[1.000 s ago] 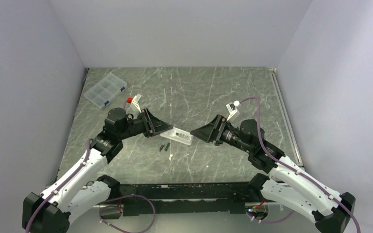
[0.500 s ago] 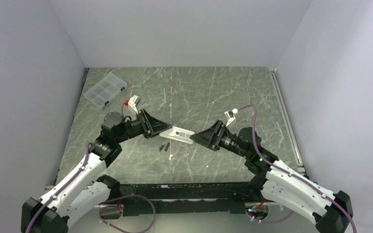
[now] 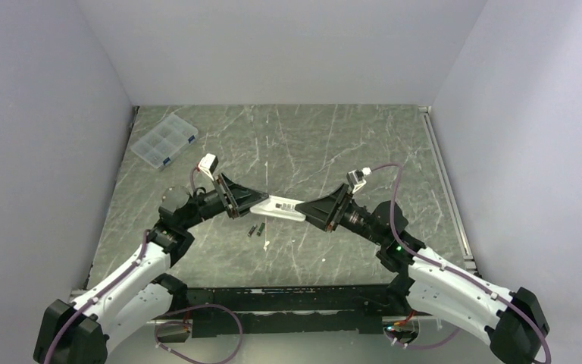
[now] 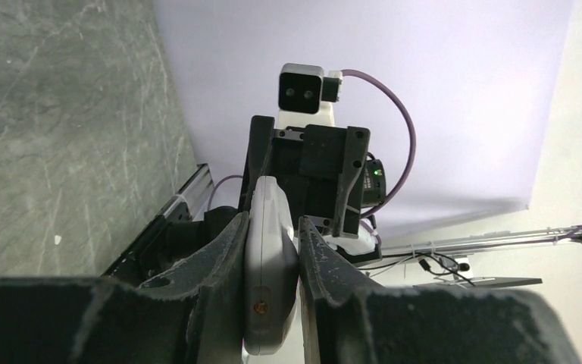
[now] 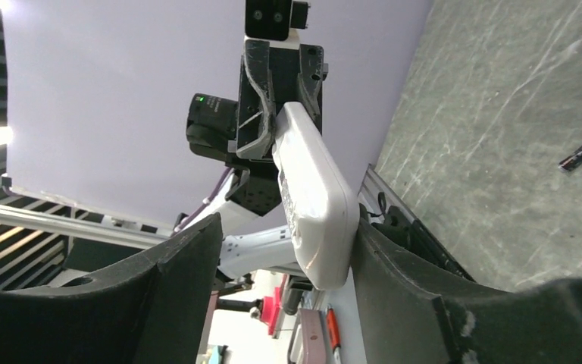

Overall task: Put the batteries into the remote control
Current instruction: Adjust the remote control.

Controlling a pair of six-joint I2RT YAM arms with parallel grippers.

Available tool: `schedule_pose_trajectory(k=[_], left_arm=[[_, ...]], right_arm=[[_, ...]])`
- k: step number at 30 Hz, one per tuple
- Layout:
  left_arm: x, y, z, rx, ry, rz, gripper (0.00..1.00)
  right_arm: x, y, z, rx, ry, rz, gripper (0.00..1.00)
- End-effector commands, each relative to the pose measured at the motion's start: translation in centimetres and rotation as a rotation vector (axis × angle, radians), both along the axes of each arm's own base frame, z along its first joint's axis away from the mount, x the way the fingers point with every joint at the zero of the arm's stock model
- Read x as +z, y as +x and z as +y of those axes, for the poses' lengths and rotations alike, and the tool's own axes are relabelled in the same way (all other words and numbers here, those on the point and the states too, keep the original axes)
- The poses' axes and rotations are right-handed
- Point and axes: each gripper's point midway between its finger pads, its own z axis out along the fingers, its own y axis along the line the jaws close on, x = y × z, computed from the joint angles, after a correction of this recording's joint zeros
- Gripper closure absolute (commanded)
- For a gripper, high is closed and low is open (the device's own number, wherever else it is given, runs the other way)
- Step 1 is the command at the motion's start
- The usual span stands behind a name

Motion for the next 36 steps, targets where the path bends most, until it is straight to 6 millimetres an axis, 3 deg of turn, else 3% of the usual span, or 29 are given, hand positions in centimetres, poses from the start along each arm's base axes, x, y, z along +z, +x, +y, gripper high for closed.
schedule_pose_trajectory(k=[1, 4, 8, 13, 16, 19, 25, 36], left_arm=[[2.7, -0.5, 0.1, -0.01, -0.073, -0.085, 1.0], [2.8, -0.4, 0.1, -0.007, -0.074, -0.084, 1.0], [2.9, -0.4, 0.0, -0.015, -0.077, -0.087, 1.0], [2.7, -0.5, -0.1, -0.027, -0.068, -0.085, 1.0], [2.4, -0.6, -0.2, -0.037, -0.053, -0.075, 0.96], [2.6, -0.9, -0.2, -0.046, -0.057, -0.085, 0.74], [3.0, -1.8, -0.5, -0.102, -0.053, -0.101, 0.53], [4.2, -3.8, -0.6, -0.207, -0.027, -0.176, 0.46]], right_arm=[[3.4, -0.8, 0.2, 0.039, 0.121, -0.067, 0.38], [3.6, -0.7, 0.4, 0.043, 0.129, -0.067, 0.47], [4.1, -0.7, 0.8, 0.057, 0.138, -0.074, 0.66], [4.5, -0.5, 1.0, 0.06, 0.139, -0.081, 1.0], [4.7, -0.5, 0.8, 0.045, 0.138, -0.087, 1.0], [4.8, -0.3, 0.5, 0.023, 0.128, -0.095, 1.0], [5.3, -0.6, 0.4, 0.03, 0.098, -0.122, 1.0], [5.0, -1.3, 0.4, 0.06, 0.056, -0.141, 1.0]])
